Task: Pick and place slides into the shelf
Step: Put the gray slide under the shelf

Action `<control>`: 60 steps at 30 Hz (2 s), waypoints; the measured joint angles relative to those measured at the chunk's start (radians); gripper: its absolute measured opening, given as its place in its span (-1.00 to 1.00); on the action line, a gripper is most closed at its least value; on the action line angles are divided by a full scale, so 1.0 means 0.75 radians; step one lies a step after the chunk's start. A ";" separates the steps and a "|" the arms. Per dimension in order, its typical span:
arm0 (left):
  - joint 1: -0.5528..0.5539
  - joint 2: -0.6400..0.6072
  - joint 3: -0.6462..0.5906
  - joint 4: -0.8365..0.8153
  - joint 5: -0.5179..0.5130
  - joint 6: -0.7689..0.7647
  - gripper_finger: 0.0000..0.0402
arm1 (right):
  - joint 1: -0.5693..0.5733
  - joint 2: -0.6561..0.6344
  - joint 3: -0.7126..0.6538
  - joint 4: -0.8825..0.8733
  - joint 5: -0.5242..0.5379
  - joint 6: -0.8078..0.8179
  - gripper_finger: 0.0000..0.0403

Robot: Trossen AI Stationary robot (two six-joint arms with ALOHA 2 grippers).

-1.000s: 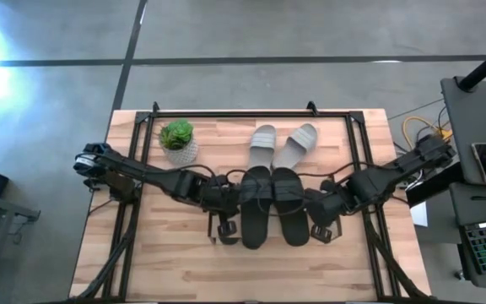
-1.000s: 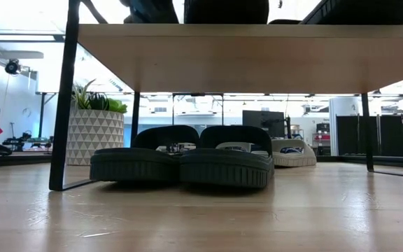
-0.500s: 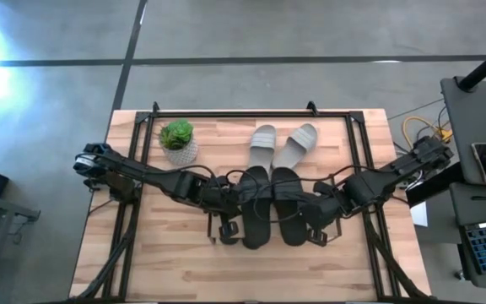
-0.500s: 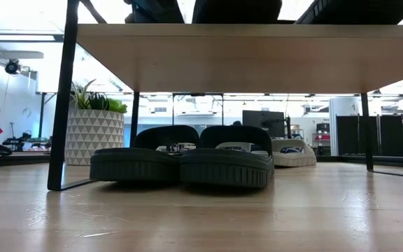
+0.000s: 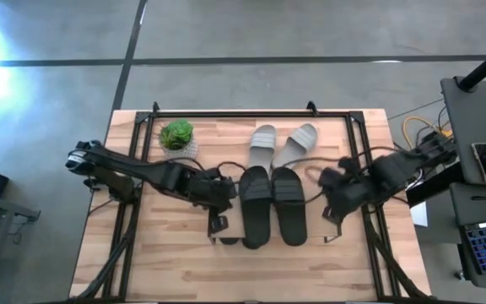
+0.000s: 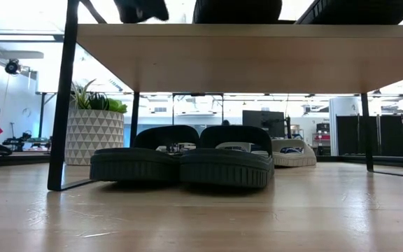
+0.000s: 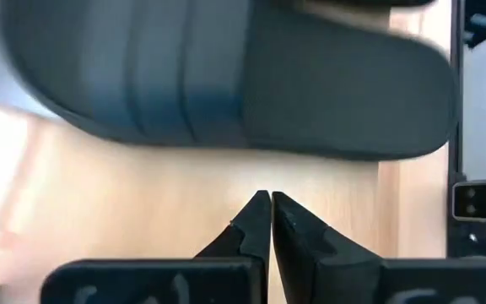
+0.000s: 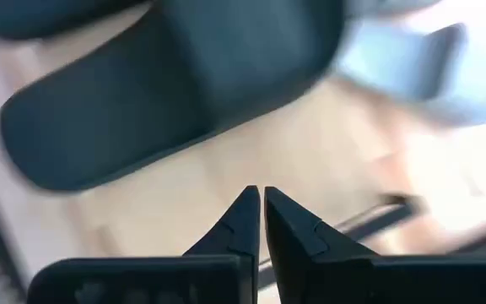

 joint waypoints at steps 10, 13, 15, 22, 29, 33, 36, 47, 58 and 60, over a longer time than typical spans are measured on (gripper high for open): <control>0.154 -0.168 0.049 -0.002 -0.482 0.210 -0.71 | -0.190 -0.086 -0.022 -0.059 0.341 -0.278 -0.45; 0.247 -0.201 0.048 0.003 -0.540 0.359 -0.52 | -0.315 -0.072 -0.054 -0.052 0.428 -0.389 -0.21; 0.323 -0.209 0.045 0.019 -0.546 0.475 -0.40 | -0.437 -0.064 -0.079 -0.038 0.398 -0.426 -0.10; 0.601 -0.201 0.040 0.039 -0.430 0.696 -0.26 | -0.954 -0.043 -0.188 0.154 0.089 -0.599 0.01; 0.781 -0.195 0.017 0.198 -0.354 0.900 -0.25 | -1.209 0.022 -0.307 0.415 -0.008 -0.931 0.01; 0.862 -0.194 -0.014 0.248 -0.350 0.961 -0.25 | -1.216 0.072 -0.403 0.530 -0.065 -1.042 0.01; 0.915 -0.185 -0.031 0.266 -0.347 0.986 -0.25 | -1.274 0.122 -0.459 0.560 -0.162 -1.004 0.01; 1.035 -0.124 -0.132 0.358 -0.319 1.022 -0.25 | -1.340 0.234 -0.616 0.853 -0.203 -1.076 0.01; 1.074 -0.073 -0.143 0.374 -0.298 1.065 -0.25 | -1.339 0.342 -0.670 1.042 -0.031 -1.145 0.01; 1.079 -0.072 -0.149 0.373 -0.293 1.065 -0.25 | -1.342 0.360 -0.672 1.045 -0.031 -1.145 0.01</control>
